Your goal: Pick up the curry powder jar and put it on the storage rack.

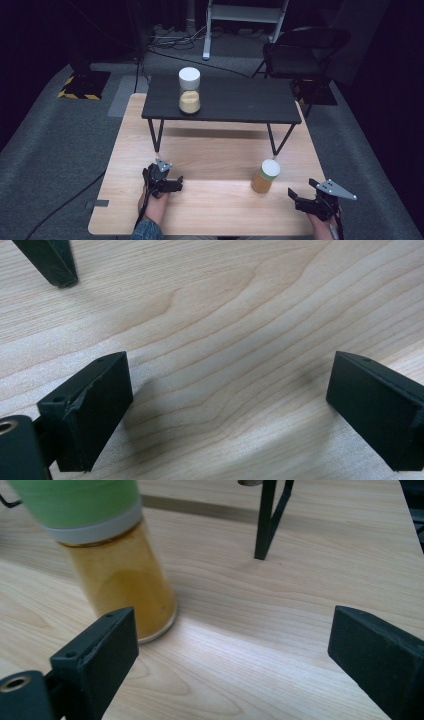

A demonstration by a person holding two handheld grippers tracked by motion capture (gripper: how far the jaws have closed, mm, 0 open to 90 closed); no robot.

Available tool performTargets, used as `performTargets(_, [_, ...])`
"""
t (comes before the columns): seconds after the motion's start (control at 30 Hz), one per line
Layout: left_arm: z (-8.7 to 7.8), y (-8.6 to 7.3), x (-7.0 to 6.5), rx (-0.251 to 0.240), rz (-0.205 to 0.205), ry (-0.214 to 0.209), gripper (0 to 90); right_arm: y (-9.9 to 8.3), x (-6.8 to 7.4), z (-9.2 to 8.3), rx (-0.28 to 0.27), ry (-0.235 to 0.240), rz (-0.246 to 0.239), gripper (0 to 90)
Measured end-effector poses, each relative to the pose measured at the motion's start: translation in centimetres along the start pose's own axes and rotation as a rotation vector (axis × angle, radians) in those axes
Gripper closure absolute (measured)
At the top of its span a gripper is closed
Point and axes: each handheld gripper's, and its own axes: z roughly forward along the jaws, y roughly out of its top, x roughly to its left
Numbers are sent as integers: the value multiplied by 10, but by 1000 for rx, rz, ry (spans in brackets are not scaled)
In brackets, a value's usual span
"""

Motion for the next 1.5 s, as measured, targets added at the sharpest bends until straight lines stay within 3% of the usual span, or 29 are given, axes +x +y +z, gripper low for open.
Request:
performTargets(0.17, [0, 0, 0, -1, 1, 0, 45, 0, 5, -7, -19, 27, -2, 58])
performTargets(0.47, [0, 0, 0, -1, 2, 0, 44, 2, 14, -15, -40, 31, 14, 43])
performTargets(0.97, [0, 0, -1, -1, -6, 5, 41, 2, 28, -18, -68, 33, -4, 43])
performTargets(1.5, [-1, -1, -4, 1, -4, 9, 36, 14, 37, 1, -70, 70, -30, 55])
